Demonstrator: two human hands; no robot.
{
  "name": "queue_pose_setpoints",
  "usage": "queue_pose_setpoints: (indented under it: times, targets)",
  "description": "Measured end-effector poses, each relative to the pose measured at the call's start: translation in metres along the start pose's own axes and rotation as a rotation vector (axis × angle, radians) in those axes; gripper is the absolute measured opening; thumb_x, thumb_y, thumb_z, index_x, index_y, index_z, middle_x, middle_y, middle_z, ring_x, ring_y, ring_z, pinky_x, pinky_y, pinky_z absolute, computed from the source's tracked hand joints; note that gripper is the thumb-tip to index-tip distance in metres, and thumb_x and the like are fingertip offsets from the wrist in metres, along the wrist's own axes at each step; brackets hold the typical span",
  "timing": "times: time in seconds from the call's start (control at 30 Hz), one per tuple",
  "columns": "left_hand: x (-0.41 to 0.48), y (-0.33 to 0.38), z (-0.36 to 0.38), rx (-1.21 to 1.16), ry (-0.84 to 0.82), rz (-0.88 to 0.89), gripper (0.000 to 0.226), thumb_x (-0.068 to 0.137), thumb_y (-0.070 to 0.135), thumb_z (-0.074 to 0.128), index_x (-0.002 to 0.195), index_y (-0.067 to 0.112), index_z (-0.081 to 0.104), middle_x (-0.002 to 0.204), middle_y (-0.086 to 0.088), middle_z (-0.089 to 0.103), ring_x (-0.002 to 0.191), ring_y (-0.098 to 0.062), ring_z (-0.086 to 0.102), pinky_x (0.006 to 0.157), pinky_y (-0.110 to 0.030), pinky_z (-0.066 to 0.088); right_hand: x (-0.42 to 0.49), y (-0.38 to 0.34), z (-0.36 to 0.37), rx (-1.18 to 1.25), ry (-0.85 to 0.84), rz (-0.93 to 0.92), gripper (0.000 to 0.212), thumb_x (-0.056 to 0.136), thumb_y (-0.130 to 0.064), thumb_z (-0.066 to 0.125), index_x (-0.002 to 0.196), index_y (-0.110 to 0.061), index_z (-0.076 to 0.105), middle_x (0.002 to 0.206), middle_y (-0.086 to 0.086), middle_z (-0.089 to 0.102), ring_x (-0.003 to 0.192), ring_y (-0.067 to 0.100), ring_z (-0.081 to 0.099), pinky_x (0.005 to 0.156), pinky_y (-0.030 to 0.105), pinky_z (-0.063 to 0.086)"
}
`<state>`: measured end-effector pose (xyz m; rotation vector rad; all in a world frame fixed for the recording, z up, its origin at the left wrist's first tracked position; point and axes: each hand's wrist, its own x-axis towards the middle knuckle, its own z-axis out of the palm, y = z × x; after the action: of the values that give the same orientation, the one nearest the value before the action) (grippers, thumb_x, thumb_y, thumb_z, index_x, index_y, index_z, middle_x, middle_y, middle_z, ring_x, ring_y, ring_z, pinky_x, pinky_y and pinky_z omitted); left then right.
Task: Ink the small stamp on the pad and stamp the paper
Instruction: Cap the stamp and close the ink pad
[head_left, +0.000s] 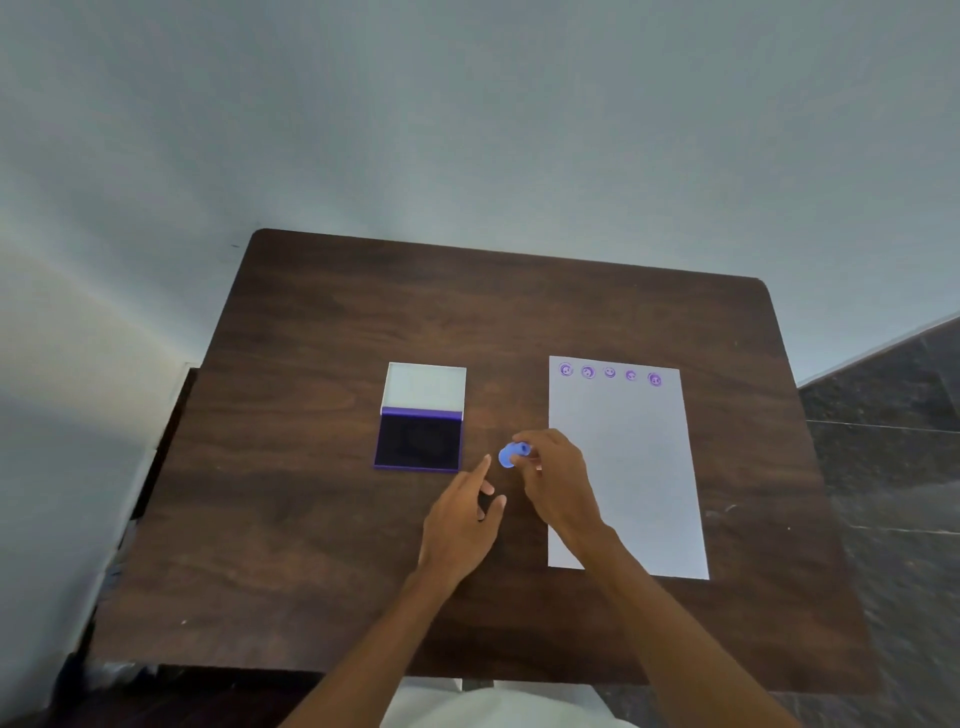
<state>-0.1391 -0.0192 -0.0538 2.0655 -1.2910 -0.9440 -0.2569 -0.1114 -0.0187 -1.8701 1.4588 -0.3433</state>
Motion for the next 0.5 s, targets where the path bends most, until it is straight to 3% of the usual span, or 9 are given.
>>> queue_pose_setpoints:
  times: [0.17, 0.4, 0.5]
  targets:
    - [0.010, 0.000, -0.002, 0.072, -0.035, 0.023, 0.055, 0.096, 0.041, 0.055, 0.146, 0.025, 0.039, 0.113, 0.008, 0.059, 0.091, -0.003, 0.051, 0.085, -0.012, 0.040, 0.005, 0.001, 0.011, -0.012, -0.077, 0.060, 0.027, 0.094, -0.020, 0.059, 0.113, -0.002, 0.062, 0.116, 0.016, 0.065, 0.101, 0.024, 0.061, 0.093, 0.021, 0.043]
    - [0.017, 0.004, -0.002, 0.136, -0.083, 0.099, 0.053, 0.096, 0.041, 0.055, 0.144, 0.023, 0.042, 0.119, 0.000, 0.060, 0.098, -0.012, 0.060, 0.085, -0.017, 0.046, 0.006, 0.003, 0.016, -0.057, -0.092, 0.058, 0.025, 0.093, -0.017, 0.059, 0.112, 0.000, 0.063, 0.117, 0.016, 0.065, 0.101, 0.025, 0.061, 0.094, 0.024, 0.044]
    - [0.019, 0.005, -0.001, 0.159, -0.085, 0.114, 0.052, 0.097, 0.041, 0.054, 0.144, 0.023, 0.042, 0.120, 0.000, 0.060, 0.099, -0.013, 0.061, 0.088, -0.019, 0.049, 0.007, 0.002, 0.016, -0.112, -0.123, 0.008, 0.025, 0.093, -0.017, 0.060, 0.111, 0.000, 0.063, 0.116, 0.017, 0.065, 0.101, 0.027, 0.062, 0.098, 0.031, 0.048]
